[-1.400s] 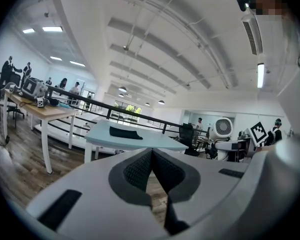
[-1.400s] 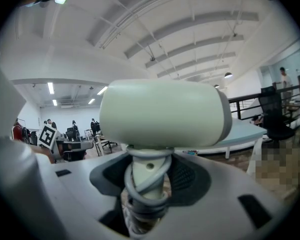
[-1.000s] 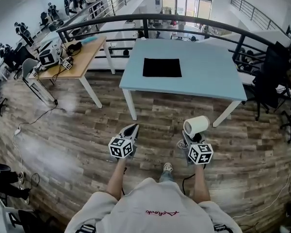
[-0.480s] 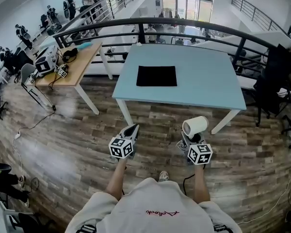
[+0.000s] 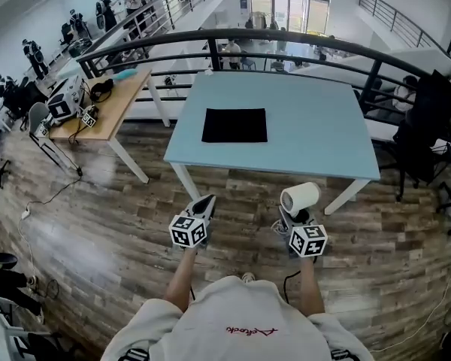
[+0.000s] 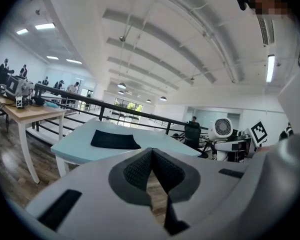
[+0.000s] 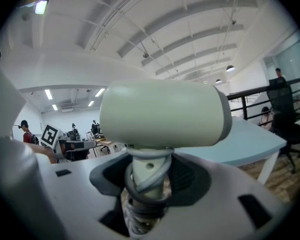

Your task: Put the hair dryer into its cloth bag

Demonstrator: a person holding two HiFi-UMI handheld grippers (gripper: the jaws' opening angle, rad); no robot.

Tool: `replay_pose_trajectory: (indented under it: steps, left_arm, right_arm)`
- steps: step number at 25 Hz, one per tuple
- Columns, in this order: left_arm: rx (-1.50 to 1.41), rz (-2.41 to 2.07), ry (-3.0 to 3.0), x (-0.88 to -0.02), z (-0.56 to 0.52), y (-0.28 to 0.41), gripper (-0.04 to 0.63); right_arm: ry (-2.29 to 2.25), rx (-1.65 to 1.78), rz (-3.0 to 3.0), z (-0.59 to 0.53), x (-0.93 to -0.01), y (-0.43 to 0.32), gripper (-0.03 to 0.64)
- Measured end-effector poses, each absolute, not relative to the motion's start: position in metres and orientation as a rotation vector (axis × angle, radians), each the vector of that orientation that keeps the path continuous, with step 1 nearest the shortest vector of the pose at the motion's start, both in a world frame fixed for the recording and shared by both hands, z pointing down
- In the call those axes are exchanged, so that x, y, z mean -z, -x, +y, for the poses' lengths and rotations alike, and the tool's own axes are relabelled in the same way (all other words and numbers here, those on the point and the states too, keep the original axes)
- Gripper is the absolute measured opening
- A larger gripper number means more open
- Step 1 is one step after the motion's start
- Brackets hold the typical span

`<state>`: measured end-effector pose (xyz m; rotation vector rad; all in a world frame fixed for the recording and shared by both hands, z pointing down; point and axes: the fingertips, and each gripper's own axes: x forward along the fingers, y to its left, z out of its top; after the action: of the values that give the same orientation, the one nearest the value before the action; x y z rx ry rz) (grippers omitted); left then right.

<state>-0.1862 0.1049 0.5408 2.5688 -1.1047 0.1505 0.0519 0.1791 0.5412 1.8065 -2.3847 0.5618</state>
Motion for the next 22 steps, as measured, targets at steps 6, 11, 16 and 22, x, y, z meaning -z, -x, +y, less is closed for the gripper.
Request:
replay_pose_trajectory:
  steps: [6, 11, 16, 22]
  left_arm:
    - [-0.149, -1.114, -2.561, -0.545, 0.086, 0.172, 0.006]
    - [-0.171, -1.117, -2.550, -0.553, 0.086, 0.166, 0.006]
    - [-0.183, -1.121, -2.534, -0.560, 0.091, 0.167, 0.006]
    - [-0.189, -1.126, -2.521, -0.566, 0.095, 0.170, 0.006]
  right_arm:
    - [-1.798, -0.569, -2.386, 0.162, -0.546, -0.066, 0.216]
    - [-1.787, -0.579, -2.402, 0.157, -0.549, -0.074, 0.216]
    - [-1.773, -0.595, -2.402, 0.159, -0.555, -0.072, 0.216]
    - [-1.738, -0.616, -2.400, 0.164, -0.565, -0.065, 0.216]
